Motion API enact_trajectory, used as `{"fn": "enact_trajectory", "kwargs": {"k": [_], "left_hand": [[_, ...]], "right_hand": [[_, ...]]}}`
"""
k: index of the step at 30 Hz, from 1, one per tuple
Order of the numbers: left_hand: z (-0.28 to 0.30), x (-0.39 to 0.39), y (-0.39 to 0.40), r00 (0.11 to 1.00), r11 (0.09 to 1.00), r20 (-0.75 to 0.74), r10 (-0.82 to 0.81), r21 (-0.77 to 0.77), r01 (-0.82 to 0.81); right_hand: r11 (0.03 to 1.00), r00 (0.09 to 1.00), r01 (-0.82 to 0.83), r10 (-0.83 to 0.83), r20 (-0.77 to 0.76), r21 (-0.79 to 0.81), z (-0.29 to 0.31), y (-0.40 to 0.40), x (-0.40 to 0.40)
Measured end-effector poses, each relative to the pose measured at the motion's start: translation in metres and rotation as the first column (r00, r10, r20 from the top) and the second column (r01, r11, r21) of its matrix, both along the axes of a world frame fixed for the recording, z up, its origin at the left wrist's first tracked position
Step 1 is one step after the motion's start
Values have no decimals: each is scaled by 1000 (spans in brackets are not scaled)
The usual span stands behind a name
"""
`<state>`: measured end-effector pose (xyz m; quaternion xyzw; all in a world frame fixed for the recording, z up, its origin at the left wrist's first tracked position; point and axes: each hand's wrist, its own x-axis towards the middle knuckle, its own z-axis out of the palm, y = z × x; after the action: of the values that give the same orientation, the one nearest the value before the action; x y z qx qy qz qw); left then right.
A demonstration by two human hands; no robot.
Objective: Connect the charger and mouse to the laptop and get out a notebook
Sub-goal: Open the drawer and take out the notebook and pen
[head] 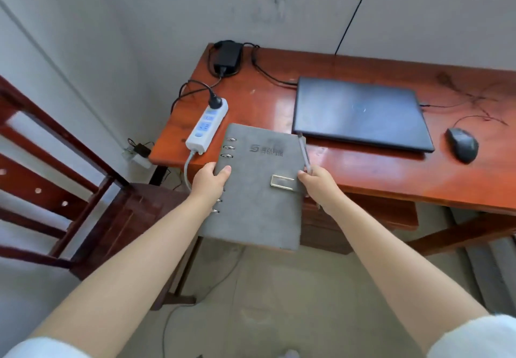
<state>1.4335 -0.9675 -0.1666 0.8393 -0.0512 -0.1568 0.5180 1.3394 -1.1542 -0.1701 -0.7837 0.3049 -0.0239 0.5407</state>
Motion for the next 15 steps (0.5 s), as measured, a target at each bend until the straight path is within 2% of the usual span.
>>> {"fn": "enact_trajectory", "kwargs": {"k": [4, 6, 9, 15], "left_hand": [[6, 28, -14, 967, 983, -178, -181, -38, 177], [5, 48, -28, 955, 955, -130, -268, 99, 281], [-1, 80, -56, 964, 933, -45, -261, 244, 263], [-29, 140, -90, 970, 906, -77, -232, 346, 244]], "right_hand": [[982, 998, 26, -35, 45, 187, 16, -15, 35], [972, 999, 43, -42, -12, 229, 23, -27, 59], [964, 992, 81, -52, -119, 254, 21, -50, 94], [965, 973, 26, 35, -227, 262, -2, -77, 153]]}}
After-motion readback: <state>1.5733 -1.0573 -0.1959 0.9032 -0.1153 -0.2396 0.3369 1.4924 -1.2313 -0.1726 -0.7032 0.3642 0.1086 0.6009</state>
